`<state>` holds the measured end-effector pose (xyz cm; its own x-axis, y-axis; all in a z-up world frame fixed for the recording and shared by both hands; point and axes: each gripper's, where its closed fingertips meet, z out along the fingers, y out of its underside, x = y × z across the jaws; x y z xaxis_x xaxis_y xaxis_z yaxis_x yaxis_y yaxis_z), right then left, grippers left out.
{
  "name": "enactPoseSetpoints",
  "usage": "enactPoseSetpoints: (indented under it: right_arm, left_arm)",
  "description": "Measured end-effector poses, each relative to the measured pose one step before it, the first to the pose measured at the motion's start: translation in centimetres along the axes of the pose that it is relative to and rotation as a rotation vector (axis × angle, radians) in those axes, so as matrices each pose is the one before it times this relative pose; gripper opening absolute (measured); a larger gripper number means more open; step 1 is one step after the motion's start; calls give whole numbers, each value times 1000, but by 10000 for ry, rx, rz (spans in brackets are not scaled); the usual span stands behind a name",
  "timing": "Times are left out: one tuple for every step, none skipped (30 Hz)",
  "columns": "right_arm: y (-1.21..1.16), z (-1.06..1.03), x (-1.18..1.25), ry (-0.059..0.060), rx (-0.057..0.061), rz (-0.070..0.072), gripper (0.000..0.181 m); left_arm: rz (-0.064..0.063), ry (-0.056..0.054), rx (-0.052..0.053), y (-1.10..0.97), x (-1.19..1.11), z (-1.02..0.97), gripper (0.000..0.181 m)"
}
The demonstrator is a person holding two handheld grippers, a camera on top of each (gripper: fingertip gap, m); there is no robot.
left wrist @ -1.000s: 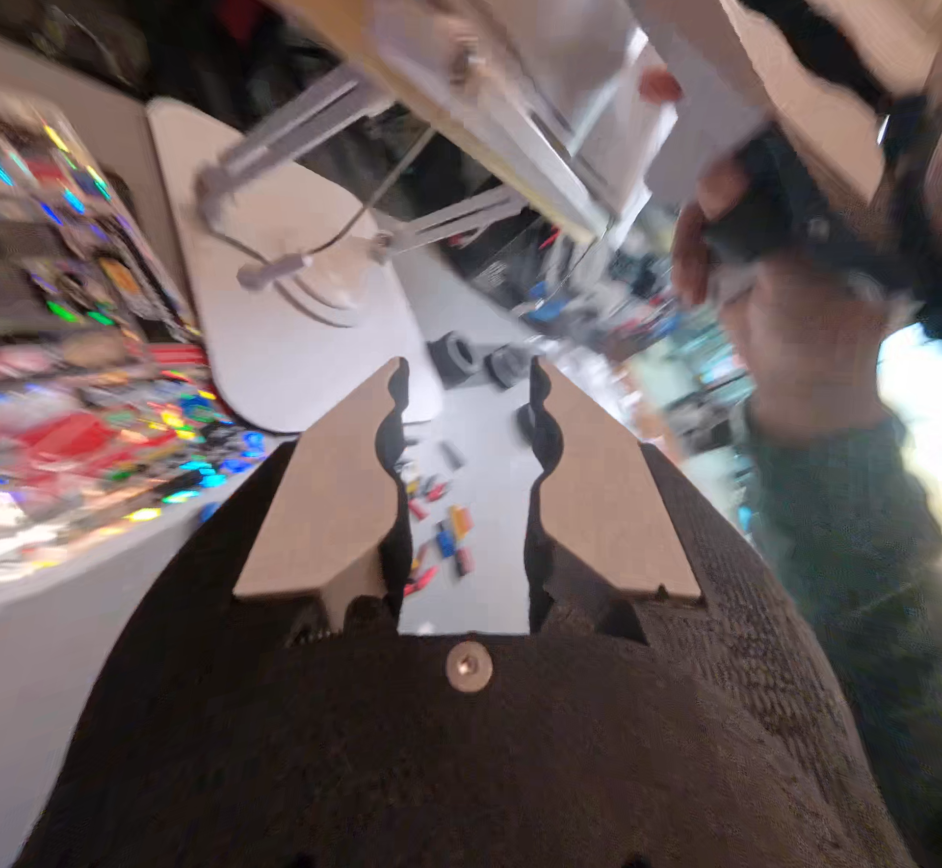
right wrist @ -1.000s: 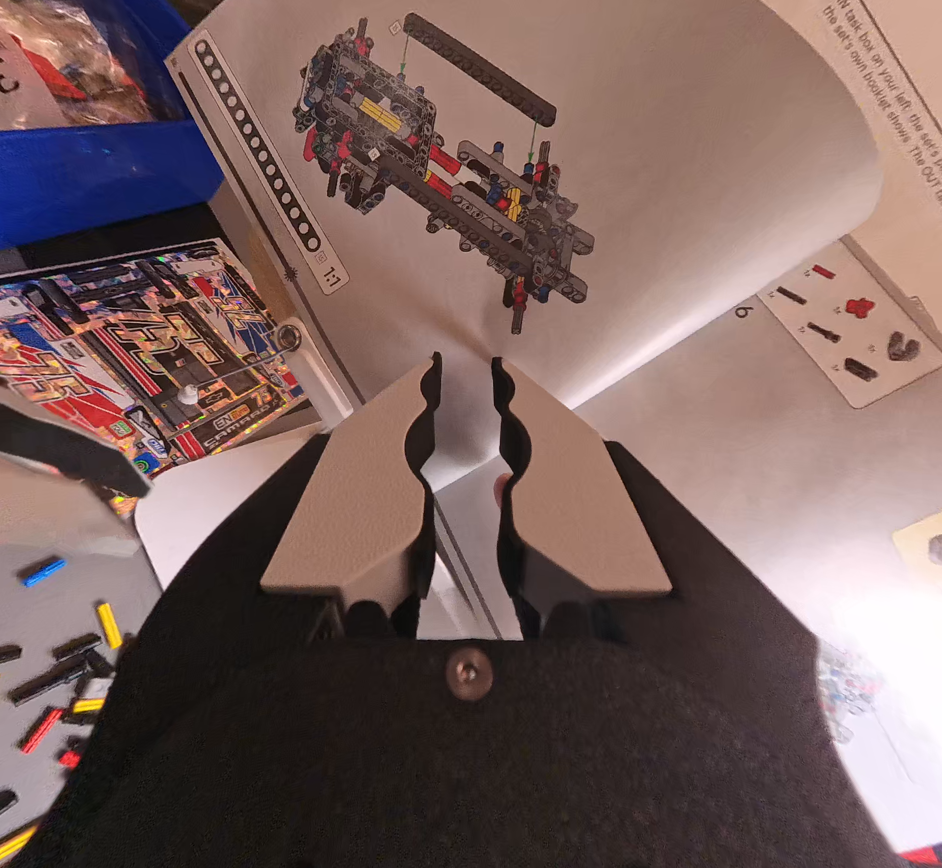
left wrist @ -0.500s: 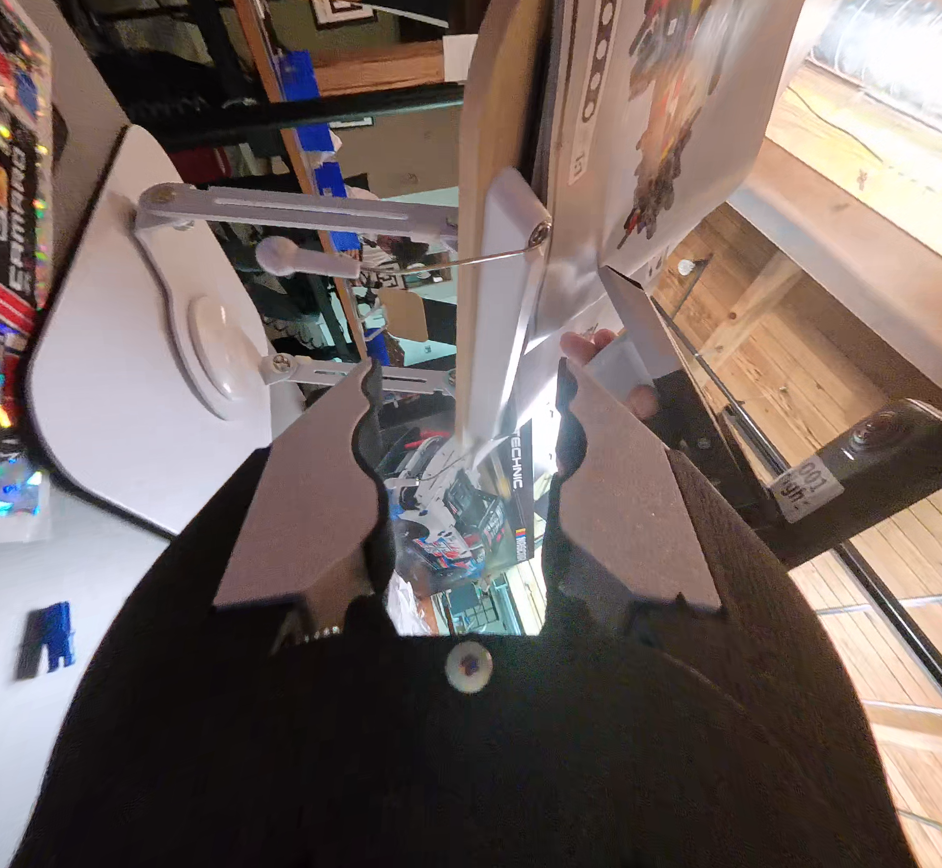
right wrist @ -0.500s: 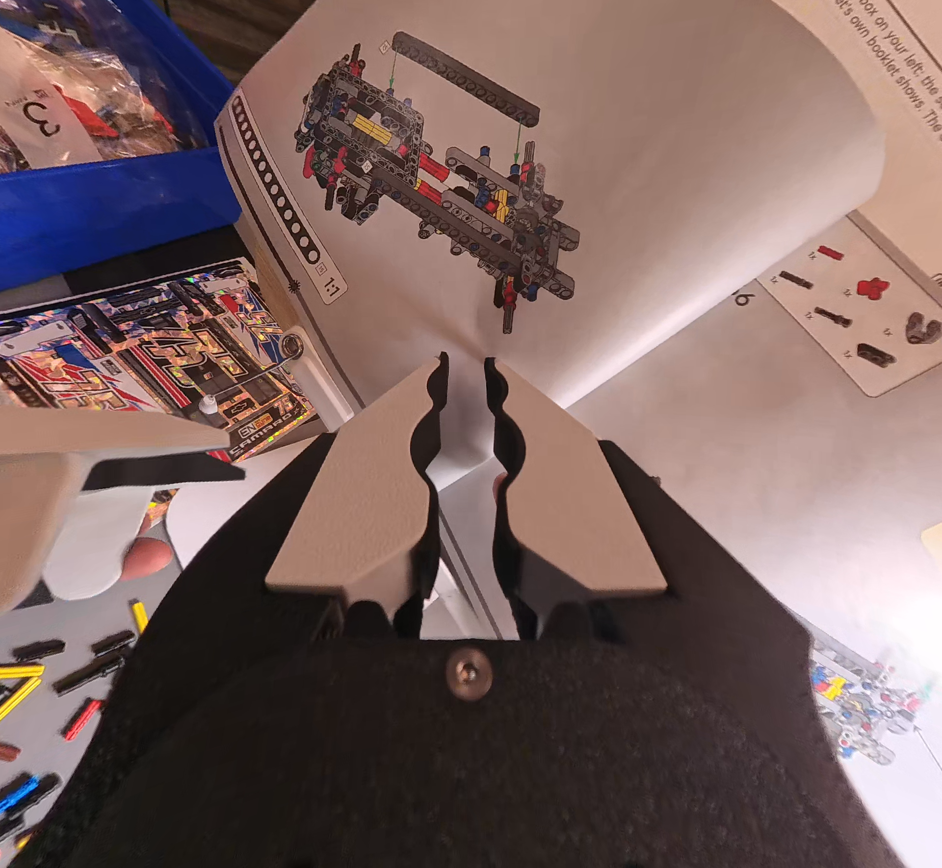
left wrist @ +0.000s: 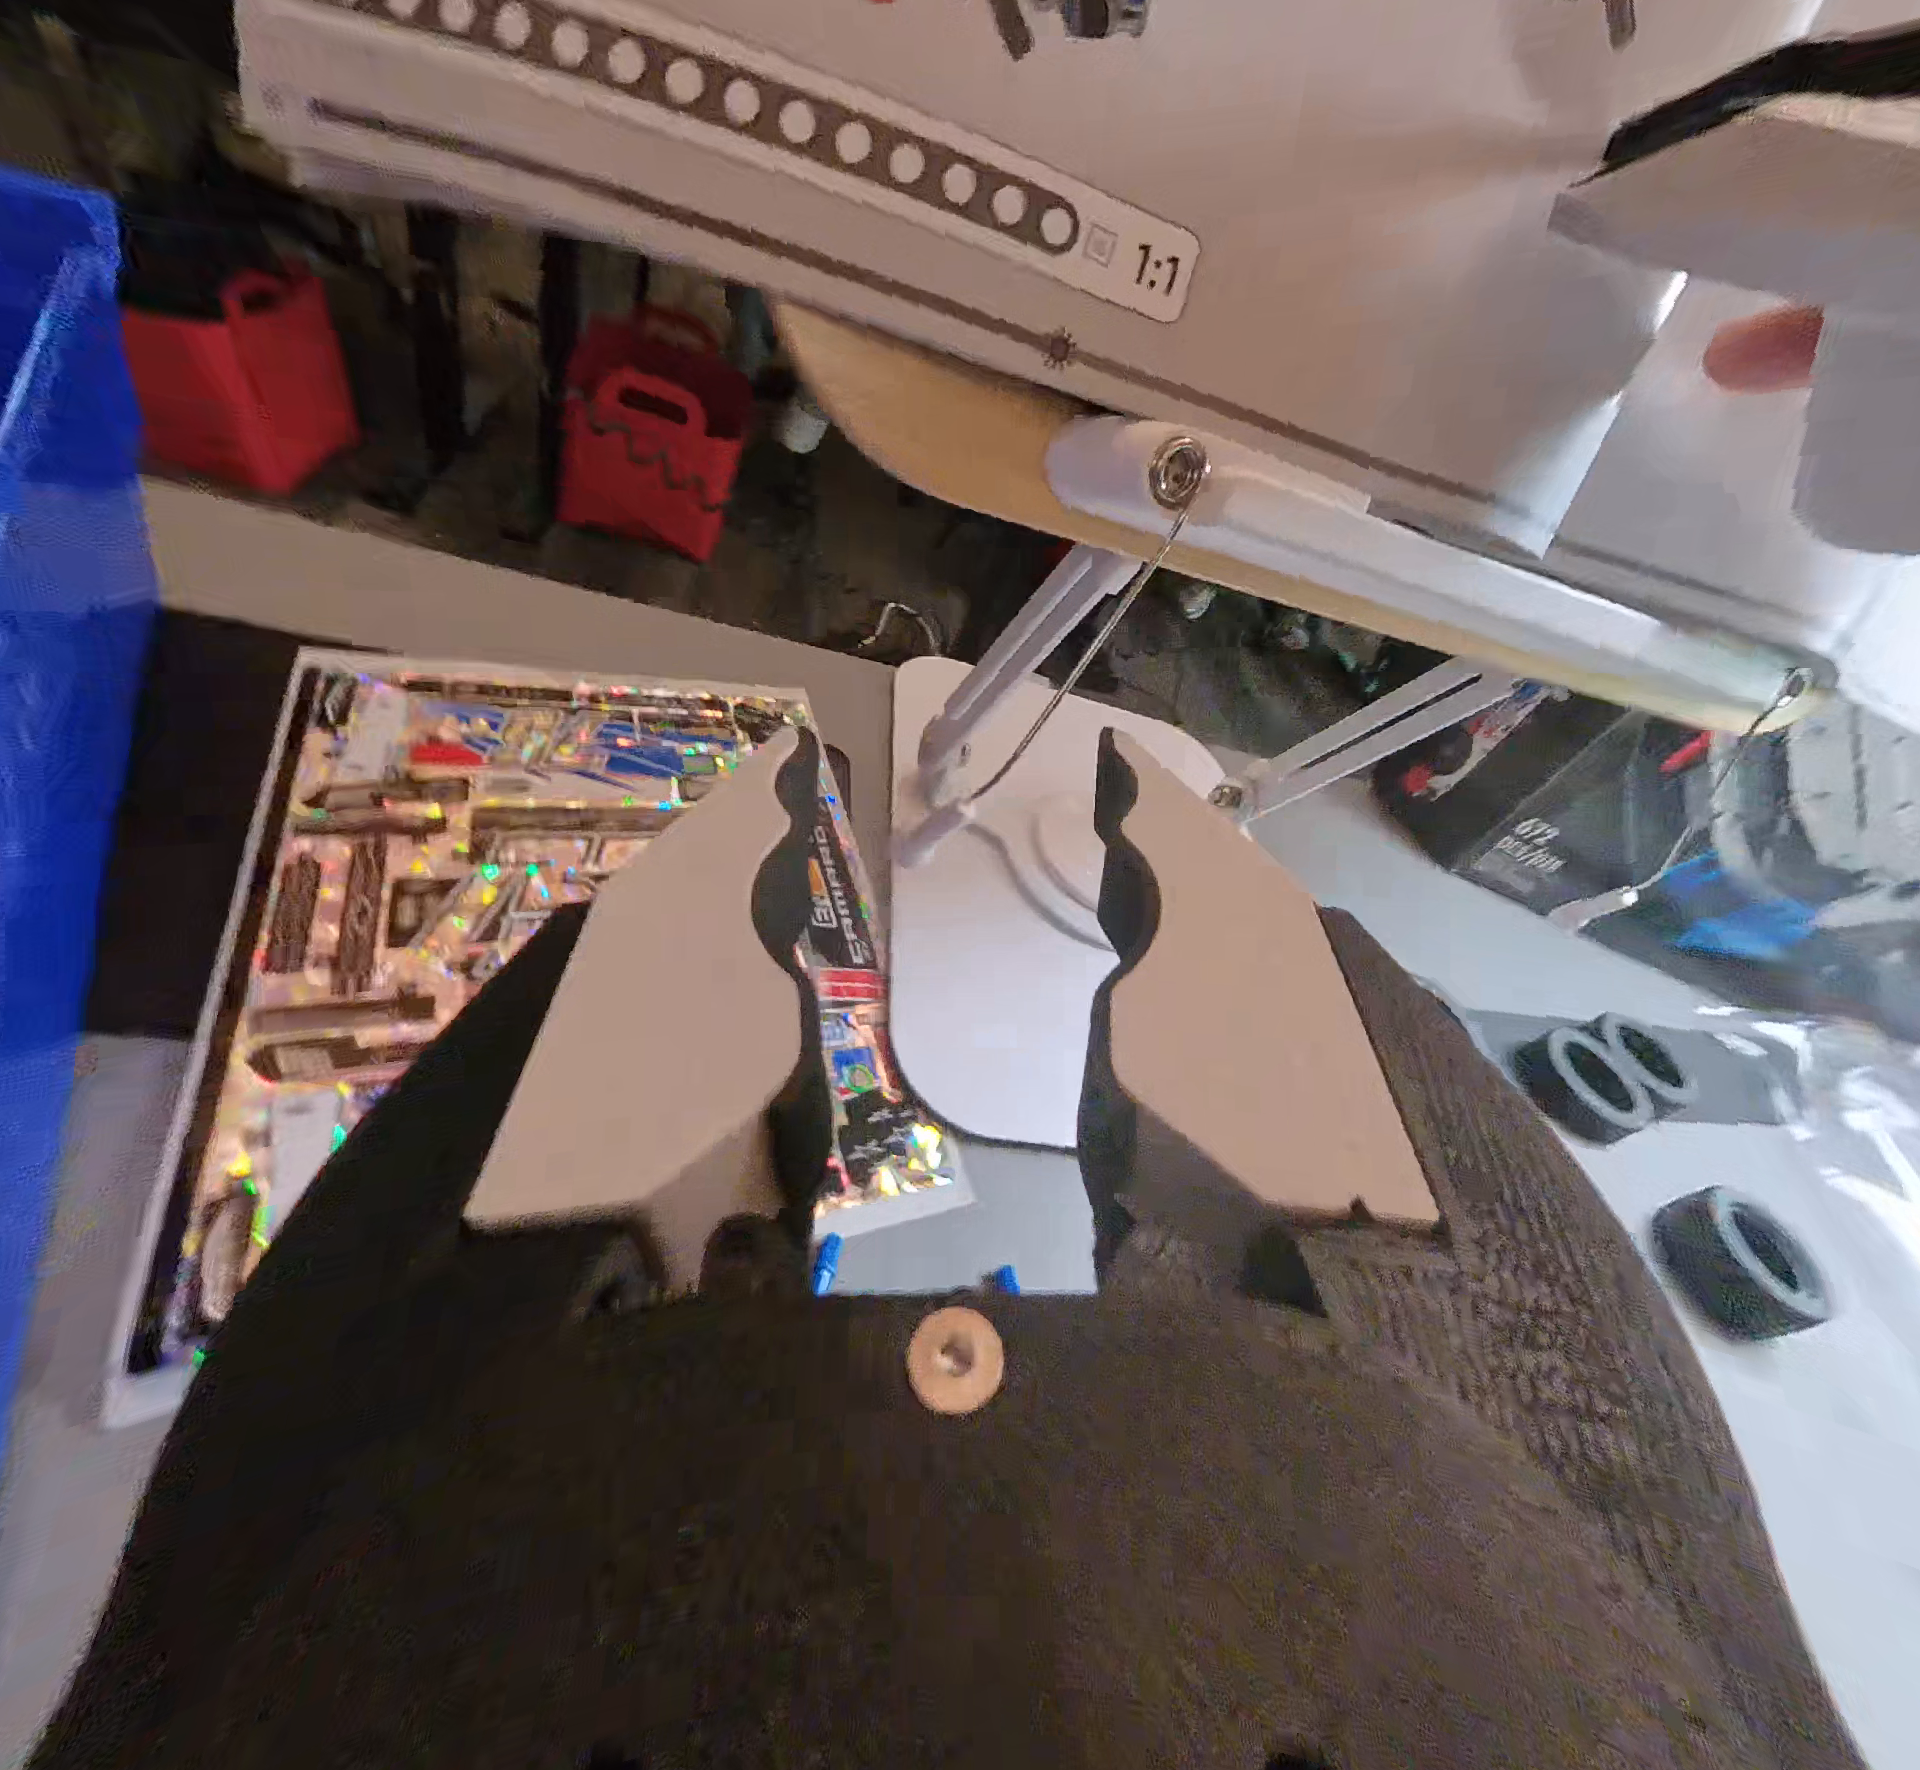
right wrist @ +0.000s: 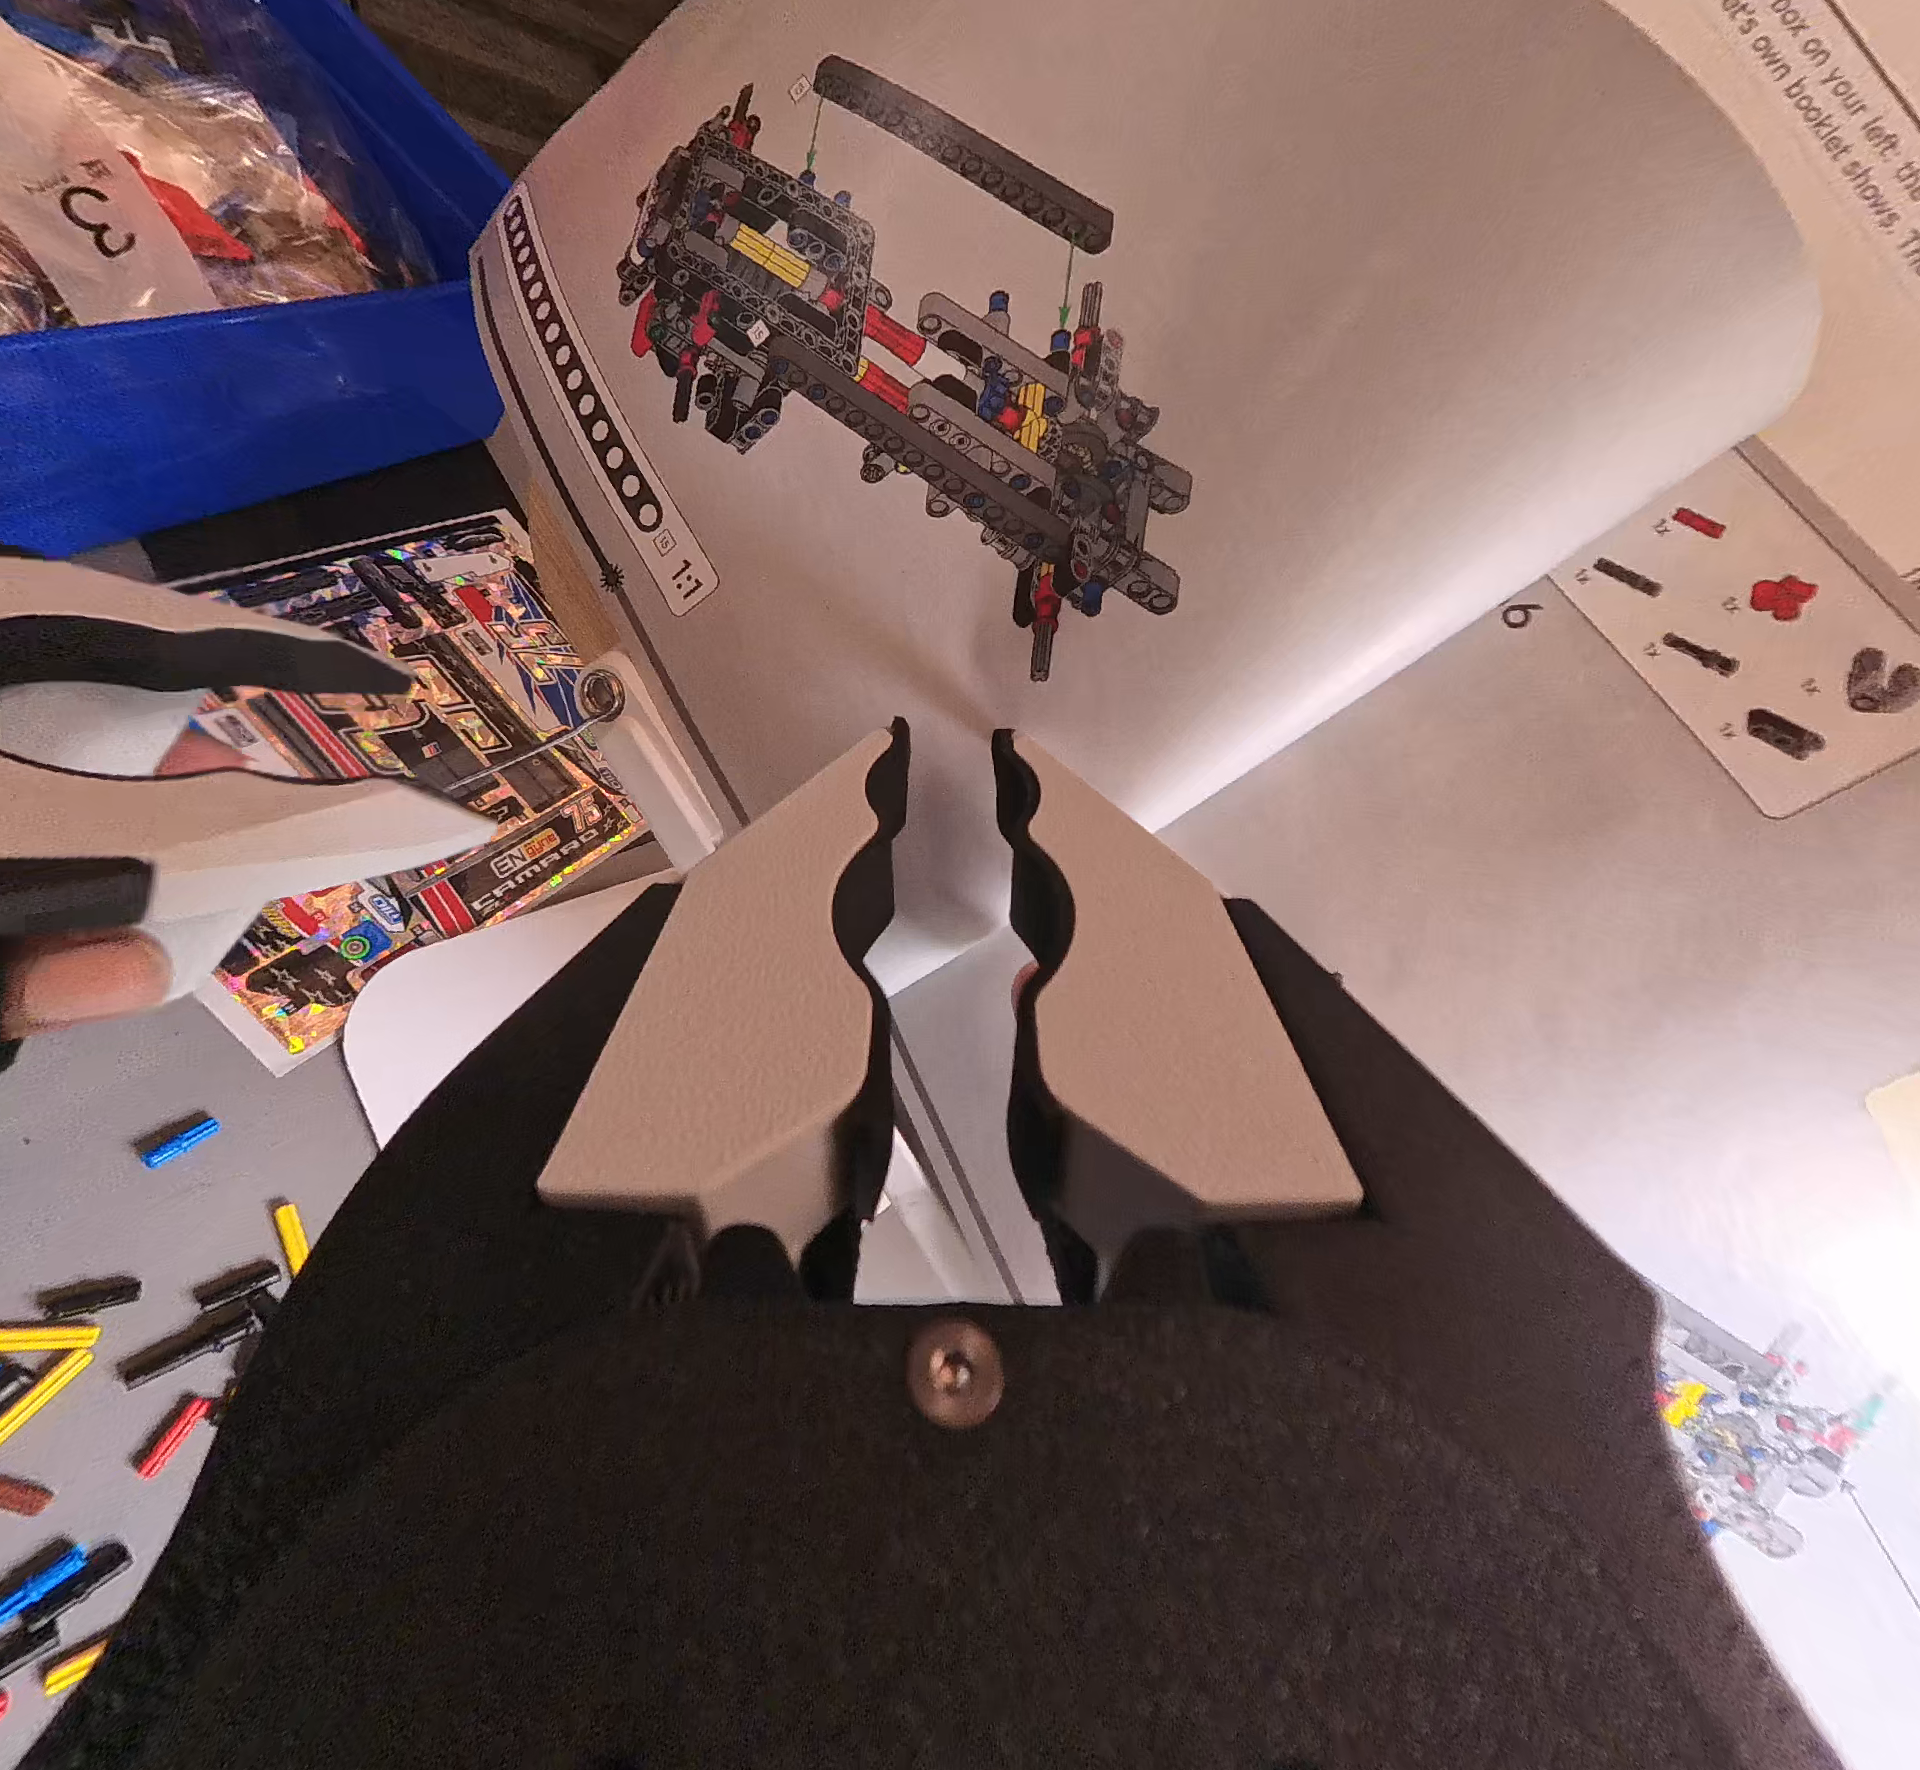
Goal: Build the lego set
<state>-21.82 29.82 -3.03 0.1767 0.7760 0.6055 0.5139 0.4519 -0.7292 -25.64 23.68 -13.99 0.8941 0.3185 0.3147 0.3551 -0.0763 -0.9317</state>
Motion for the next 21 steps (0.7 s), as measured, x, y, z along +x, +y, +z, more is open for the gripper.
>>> enactPoseSetpoints:
  right_arm:
    - [-16,-6,11,-15,-5,31,13]
    - [5,4,16,-15,0,31,13]
    - [-1,-11,12,-19,9,22,13]
    - [20,-27,11,-10,1,6,13]
    - [18,-21,41,-4,-3,-9,13]
    - [20,-8,33,-13,11,2,12]
    - [3,13,13,-17,23,30,12]
    - [-11,20,15,-6,26,35,12]
    - [-4,22,19,3,19,25,11]
    - [-17,27,-6,2,8,19,11]
    - [-8,9,-30,-1,-11,11,11]
    - [-1,11,-36,1,-25,-13,11]
    - [-5,-6,-27,3,-25,-41,12]
    - [19,-23,-16,0,-23,-52,13]
    - [1,-26,-23,-7,-4,-31,13]
    - [3,-33,-6,-9,0,-4,13]
    - [2,-19,-9,-5,3,-4,13]
    - [17,12,8,-2,8,-9,13]
    - [8,22,8,5,4,-9,13]
    - [15,18,16,7,-10,-10,13]
    - [-9,4,3,-4,5,8,14]
  left_arm:
    - [813,207,-581,510,388,571,44]
    - [692,68,-630,540,135,485,39]
    - [716,-97,-201,-100,-184,90,24]
    - [687,-235,-53,-370,-445,-197,4]
    - [599,-332,-133,-278,-663,-292,5]
    - [605,-287,-51,-318,-699,-382,5]
    - [622,-280,79,-451,-755,-446,6]
    - [678,-251,125,-510,-725,-425,7]
    - [780,-219,80,-538,-637,-340,8]
    - [953,-261,79,-628,-659,-238,8]
    - [1112,-282,94,-721,-684,-125,9]
    - [1145,-220,35,-674,-629,16,10]
    - [1129,-162,5,-636,-577,119,12]
    - [1150,-159,73,-667,-565,146,13]
    - [1123,-141,94,-587,-523,175,12]
    - [949,-82,50,-391,-369,223,11]
    - [762,-47,59,-241,-234,252,12]
    - [601,-40,90,-164,-153,268,13]
    - [416,-11,73,-72,-46,264,13]
    - [238,39,59,23,55,236,13]
    - [-8,94,94,46,71,108,14]
